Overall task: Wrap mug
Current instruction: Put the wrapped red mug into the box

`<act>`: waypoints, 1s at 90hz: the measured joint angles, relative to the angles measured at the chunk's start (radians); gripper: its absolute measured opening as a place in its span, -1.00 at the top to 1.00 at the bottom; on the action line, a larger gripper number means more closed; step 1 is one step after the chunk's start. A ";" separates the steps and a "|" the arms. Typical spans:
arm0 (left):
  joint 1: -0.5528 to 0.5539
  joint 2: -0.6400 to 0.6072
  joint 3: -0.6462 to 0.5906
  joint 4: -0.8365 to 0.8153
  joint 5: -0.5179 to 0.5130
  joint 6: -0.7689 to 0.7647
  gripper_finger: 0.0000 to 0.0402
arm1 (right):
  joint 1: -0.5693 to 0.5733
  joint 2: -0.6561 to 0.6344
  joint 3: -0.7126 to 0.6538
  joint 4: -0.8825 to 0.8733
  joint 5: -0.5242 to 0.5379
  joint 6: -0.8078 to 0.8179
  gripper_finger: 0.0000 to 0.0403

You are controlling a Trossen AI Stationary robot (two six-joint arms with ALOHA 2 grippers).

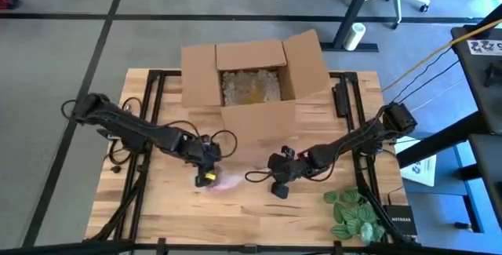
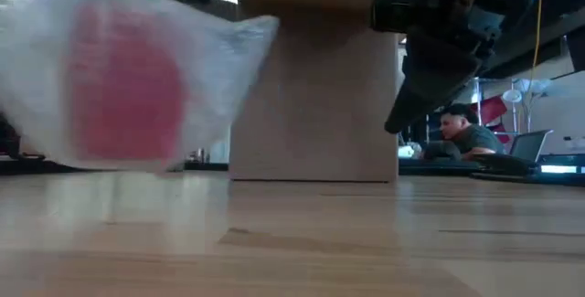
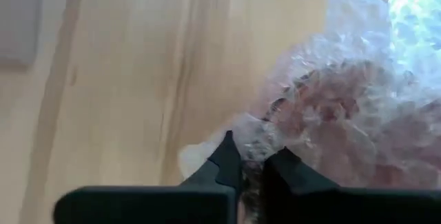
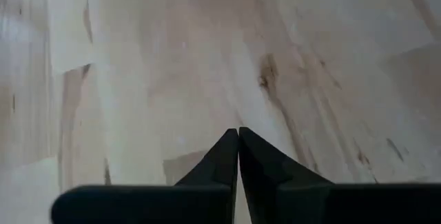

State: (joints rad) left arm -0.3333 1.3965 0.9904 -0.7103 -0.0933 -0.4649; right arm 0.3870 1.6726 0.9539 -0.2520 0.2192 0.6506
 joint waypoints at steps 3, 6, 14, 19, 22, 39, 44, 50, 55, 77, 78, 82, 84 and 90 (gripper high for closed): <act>-0.012 -0.008 0.013 -0.027 -0.001 -0.010 0.98 | 0.000 0.000 0.000 0.003 0.000 0.000 1.00; -0.024 -0.016 0.028 -0.060 -0.005 -0.024 0.98 | 0.000 0.000 0.000 0.010 0.002 0.000 1.00; -0.047 -0.045 0.079 -0.162 -0.020 -0.048 0.98 | -0.001 0.000 0.000 0.023 0.010 0.000 1.00; -0.052 -0.060 0.117 -0.216 -0.023 -0.056 0.98 | -0.001 0.000 0.000 0.023 0.010 0.000 1.00; -0.052 -0.070 0.142 -0.245 -0.025 -0.056 0.98 | -0.001 0.000 0.000 0.023 0.010 0.000 1.00; -0.051 -0.132 0.345 -0.441 -0.099 -0.048 0.98 | -0.001 0.000 0.000 0.025 0.026 0.025 1.00; -0.047 -0.134 0.425 -0.539 -0.147 -0.037 0.98 | -0.001 0.000 0.000 0.026 0.035 0.026 1.00; -0.038 -0.134 0.534 -0.653 -0.208 -0.033 0.98 | -0.001 0.000 0.000 0.025 0.044 0.026 1.00; -0.023 -0.136 0.621 -0.718 -0.257 -0.019 0.98 | -0.001 0.000 0.000 0.026 0.052 0.026 1.00; 0.169 -0.103 0.915 -0.743 -0.344 0.256 0.98 | -0.001 0.015 0.000 0.028 0.082 0.064 1.00; 0.182 -0.096 0.926 -0.742 -0.345 0.273 0.98 | -0.001 0.018 0.000 0.030 0.082 0.067 1.00; 0.234 -0.074 0.969 -0.743 -0.340 0.333 0.98 | -0.001 0.031 0.000 0.044 0.081 0.079 1.00; 0.258 -0.058 0.991 -0.743 -0.332 0.360 0.98 | -0.001 0.038 0.000 0.050 0.078 0.083 1.00; 0.335 -0.008 1.054 -0.743 -0.297 0.439 0.98 | -0.001 0.062 0.000 0.078 0.066 0.089 1.00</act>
State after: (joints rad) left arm 0.0017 1.3889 2.0446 -1.4529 -0.3906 -0.0256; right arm 0.3862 1.7344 0.9543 -0.1738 0.2847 0.7393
